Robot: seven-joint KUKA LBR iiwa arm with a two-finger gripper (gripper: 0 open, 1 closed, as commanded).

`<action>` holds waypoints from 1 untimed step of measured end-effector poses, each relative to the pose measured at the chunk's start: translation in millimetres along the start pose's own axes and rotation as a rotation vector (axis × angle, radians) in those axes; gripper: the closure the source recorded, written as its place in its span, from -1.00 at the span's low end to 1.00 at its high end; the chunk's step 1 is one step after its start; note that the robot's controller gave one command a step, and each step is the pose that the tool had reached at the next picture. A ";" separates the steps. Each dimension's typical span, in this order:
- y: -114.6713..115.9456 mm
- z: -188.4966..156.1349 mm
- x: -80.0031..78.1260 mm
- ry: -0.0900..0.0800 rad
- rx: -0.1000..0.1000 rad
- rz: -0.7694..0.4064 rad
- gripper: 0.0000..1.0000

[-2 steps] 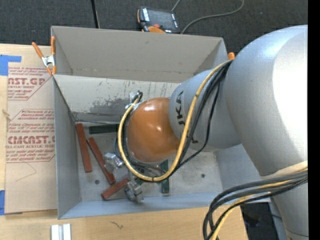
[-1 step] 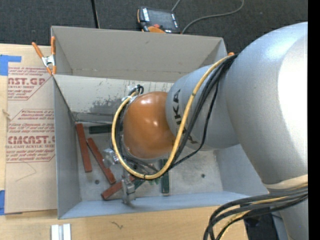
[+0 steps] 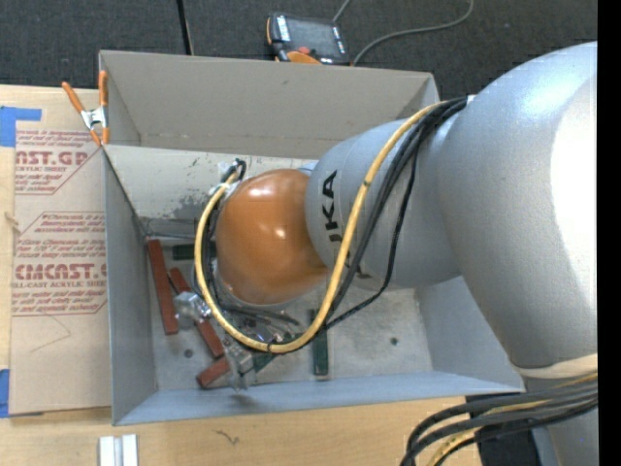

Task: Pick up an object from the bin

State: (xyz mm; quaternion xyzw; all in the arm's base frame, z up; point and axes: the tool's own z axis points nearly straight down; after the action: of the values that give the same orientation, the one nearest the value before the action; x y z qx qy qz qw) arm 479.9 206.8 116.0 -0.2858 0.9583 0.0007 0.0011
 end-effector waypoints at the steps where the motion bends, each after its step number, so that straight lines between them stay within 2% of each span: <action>1: -26.0 45.4 12.6 -0.005 0.003 -0.158 -1.00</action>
Offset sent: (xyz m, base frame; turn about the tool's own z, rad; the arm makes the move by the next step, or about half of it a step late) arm 0.0016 -0.0290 -0.0460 -0.1590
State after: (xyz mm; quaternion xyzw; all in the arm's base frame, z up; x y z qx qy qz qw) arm 483.6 178.2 70.5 -0.3604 0.9328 0.0001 0.0040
